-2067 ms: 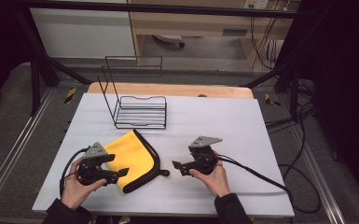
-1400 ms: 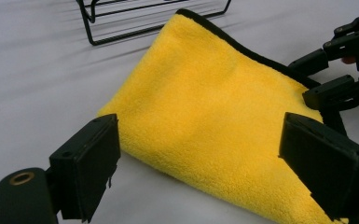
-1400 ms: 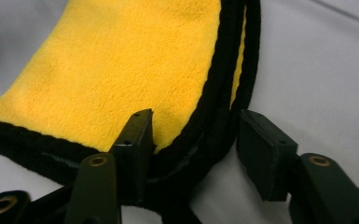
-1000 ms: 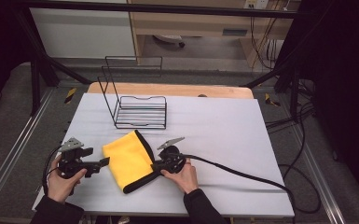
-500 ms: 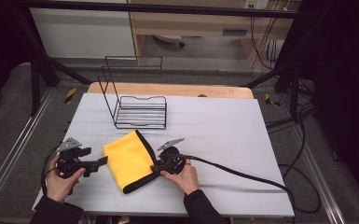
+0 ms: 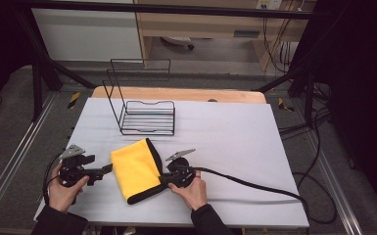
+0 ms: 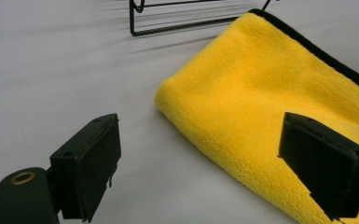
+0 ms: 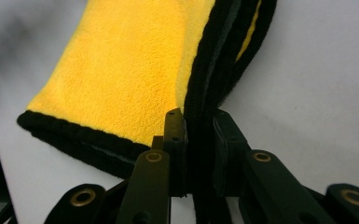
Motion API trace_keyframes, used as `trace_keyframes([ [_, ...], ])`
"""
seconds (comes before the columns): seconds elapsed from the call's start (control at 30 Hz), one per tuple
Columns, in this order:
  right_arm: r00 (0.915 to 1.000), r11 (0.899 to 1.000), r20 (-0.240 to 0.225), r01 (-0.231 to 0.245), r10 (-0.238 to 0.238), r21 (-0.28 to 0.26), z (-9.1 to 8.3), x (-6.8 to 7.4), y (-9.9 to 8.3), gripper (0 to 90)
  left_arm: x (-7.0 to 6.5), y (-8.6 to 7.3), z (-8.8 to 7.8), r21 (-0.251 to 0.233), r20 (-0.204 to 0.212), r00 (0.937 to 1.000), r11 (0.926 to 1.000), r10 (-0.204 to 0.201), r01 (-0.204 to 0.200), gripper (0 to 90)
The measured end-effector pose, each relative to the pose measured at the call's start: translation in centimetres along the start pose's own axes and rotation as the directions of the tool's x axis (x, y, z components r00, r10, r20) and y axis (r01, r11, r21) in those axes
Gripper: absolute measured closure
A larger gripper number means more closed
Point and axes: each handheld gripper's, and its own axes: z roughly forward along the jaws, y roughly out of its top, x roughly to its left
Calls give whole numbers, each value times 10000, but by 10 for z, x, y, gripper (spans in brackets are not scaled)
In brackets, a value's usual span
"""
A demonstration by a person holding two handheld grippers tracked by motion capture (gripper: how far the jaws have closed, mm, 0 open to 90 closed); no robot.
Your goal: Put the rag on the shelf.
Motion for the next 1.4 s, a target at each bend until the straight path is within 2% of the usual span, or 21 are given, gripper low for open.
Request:
trace_keyframes([
  [0.07, 10000, 10000, 49, -72, 72, -4, -2, 4, -3, 780, 0, 0, 2, 56, -55, 9999, 9999, -101, 101, 131],
  [0.2, 9979, 9986, 379, -513, 518, -141, -8, 18, -15, 775, 0, 3, 11, 161, -105, 9998, 9998, -146, 147, 164],
  [0.3, 9971, 9982, 565, -483, 502, -348, -9, 21, -21, 742, -2, 8, 22, 277, -201, 9998, 9996, -82, 88, 222],
  [0.33, 9979, 9982, 537, -348, 374, -479, -9, 18, -21, 677, -3, 10, 26, 352, -202, 9998, 9994, 4, 3, 275],
  [0.37, 9979, 9982, 537, -348, 374, -479, -9, 18, -21, 677, -4, 11, 30, 428, -263, 9996, 9991, 78, -67, 275],
  [0.4, 9988, 9980, 448, -180, 208, -607, -11, 12, -19, 592, -5, 13, 34, 516, -342, 9993, 9986, 130, -112, 307],
  [0.43, 9988, 9980, 448, -180, 208, -607, -11, 12, -19, 592, -5, 15, 38, 584, -353, 9993, 9982, 146, -125, 307],
  [0.47, 9985, 9963, 522, 199, -156, -833, -14, 8, -15, 524, -4, 17, 42, 601, -350, 9993, 9981, 124, -103, 348],
  [0.5, 9985, 9963, 522, 199, -156, -833, -14, 8, -15, 524, -3, 19, 46, 600, -361, 9993, 9982, 56, -34, 348],
  [0.53, 9962, 9913, 605, 685, -620, -1127, -17, 4, -9, 446, -3, 21, 50, 630, -346, 9994, 9980, -39, 61, 395],
  [0.6, 9953, 9891, 668, 781, -702, -1247, -18, 1, -6, 434, 0, 24, 56, 773, -358, 9992, 9968, -170, 197, 428],
  [0.63, 9941, 9833, 638, 972, -882, -1539, -20, -4, 2, 383, 1, 23, 58, 826, -436, 9987, 9962, -246, 281, 474],
  [0.7, 9933, 9792, 666, 1052, -949, -1736, -20, -8, 6, 374, 3, 22, 60, 972, -374, 9988, 9946, -325, 360, 492],
  [0.83, 9964, 9705, 439, 805, -724, -2272, -17, -23, 25, 359, 7, 20, 56, 926, -134, 9984, 9941, -557, 567, 568],
  [0.87, 9966, 9711, 502, 756, -658, -2264, -13, -28, 36, 364, 7, 20, 55, 938, -128, 9983, 9939, -562, 572, 590],
  [1.0, 9948, 9723, 633, 912, -793, -2151, -1, -33, 51, 377, 9, 17, 53, 1008, -117, 9985, 9934, -541, 551, 601],
  [1.13, 9926, 9770, 748, 1077, -954, -1840, 25, -36, 72, 404, 11, 16, 54, 1117, -143, 9980, 9918, -617, 629, 608],
  [1.3, 9932, 9897, 801, 927, -842, -1088, 39, -44, 75, 464, 7, 12, 47, 1191, 8, 9984, 9913, -566, 561, 601],
  [1.33, 9932, 9897, 801, 927, -842, -1088, 39, -44, 75, 464, 7, 10, 46, 1226, 104, 9981, 9907, -607, 590, 601],
  [1.37, 9921, 9925, 798, 1026, -972, -664, 41, -46, 73, 475, 6, 9, 45, 1229, 166, 9977, 9904, -653, 628, 596],
  [1.4, 9920, 9929, 732, 1069, -1029, -524, 41, -46, 72, 480, 5, 8, 44, 1269, 242, 9974, 9898, -677, 641, 595],
])
